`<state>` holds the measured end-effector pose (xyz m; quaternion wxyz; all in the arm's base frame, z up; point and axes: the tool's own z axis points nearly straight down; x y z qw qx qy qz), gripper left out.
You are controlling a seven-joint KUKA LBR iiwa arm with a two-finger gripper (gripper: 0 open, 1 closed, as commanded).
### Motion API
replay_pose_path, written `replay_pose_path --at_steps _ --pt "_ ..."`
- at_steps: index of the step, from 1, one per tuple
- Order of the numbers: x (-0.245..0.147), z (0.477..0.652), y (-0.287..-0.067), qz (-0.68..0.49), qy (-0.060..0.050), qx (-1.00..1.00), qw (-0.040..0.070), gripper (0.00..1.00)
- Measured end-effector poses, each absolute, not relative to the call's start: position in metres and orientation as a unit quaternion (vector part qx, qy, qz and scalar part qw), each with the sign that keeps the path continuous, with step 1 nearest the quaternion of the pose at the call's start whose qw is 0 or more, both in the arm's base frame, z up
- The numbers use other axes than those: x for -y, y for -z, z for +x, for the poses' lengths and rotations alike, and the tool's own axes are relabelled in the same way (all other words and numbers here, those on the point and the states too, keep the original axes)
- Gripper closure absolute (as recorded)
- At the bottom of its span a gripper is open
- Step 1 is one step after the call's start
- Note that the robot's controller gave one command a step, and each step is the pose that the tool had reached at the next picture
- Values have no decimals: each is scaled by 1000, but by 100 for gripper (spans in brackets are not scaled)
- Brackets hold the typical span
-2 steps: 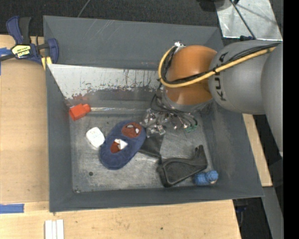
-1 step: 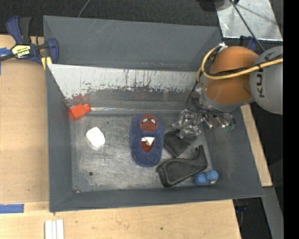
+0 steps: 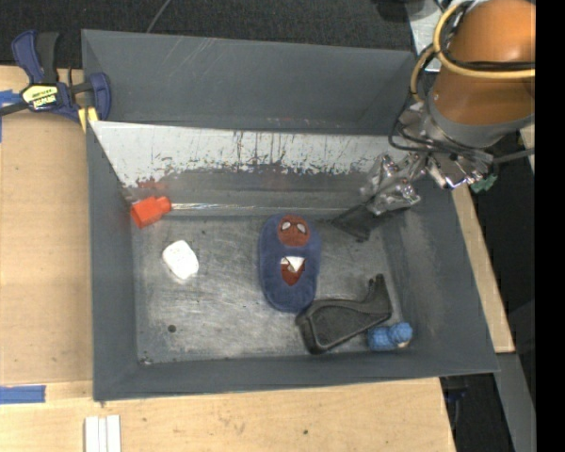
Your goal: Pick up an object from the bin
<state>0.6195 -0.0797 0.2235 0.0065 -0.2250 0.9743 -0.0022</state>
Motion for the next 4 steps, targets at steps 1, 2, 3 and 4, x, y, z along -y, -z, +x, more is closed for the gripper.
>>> replay_pose_path --at_steps 1,2,3,4 --pt "87 612 -137 -150 -1 -989 -1 100" --pt "87 614 -141 -150 0 -989 2 0" --pt "-32 622 -75 -190 2 -982 4 0" --pt "-30 623 -76 -187 1 -982 5 100"
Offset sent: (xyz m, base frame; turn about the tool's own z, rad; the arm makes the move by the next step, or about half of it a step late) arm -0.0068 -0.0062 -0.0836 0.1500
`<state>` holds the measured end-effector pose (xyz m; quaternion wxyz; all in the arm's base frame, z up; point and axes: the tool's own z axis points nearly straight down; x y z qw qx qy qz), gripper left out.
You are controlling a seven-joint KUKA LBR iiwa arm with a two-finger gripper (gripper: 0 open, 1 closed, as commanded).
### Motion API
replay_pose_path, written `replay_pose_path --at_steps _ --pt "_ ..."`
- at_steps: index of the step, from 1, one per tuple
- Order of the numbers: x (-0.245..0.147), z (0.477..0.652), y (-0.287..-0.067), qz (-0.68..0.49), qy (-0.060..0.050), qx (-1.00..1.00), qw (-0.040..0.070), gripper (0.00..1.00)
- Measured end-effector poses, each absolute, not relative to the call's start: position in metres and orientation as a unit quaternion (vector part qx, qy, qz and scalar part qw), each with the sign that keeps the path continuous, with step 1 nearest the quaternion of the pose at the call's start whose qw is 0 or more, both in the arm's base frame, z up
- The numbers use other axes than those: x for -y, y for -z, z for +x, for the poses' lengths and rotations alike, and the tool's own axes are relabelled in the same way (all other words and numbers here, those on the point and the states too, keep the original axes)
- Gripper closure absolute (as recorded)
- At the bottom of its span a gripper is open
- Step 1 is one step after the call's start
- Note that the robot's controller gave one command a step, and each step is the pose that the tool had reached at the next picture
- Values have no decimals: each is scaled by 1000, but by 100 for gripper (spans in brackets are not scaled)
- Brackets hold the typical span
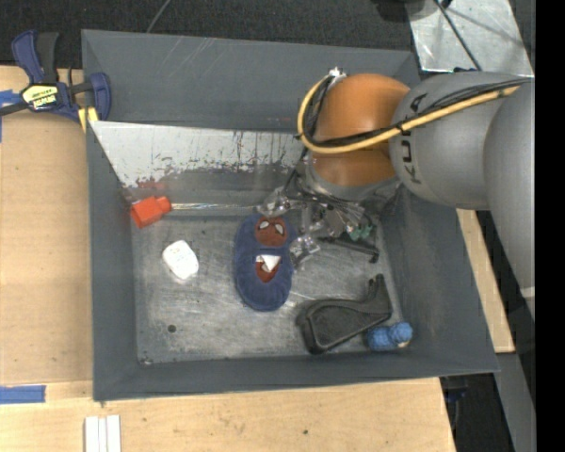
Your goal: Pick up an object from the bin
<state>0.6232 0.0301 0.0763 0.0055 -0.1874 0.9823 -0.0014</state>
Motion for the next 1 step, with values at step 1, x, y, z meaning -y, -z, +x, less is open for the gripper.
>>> replay_pose_path --at_steps 1 --pt "-48 605 -212 -184 0 -983 6 100"
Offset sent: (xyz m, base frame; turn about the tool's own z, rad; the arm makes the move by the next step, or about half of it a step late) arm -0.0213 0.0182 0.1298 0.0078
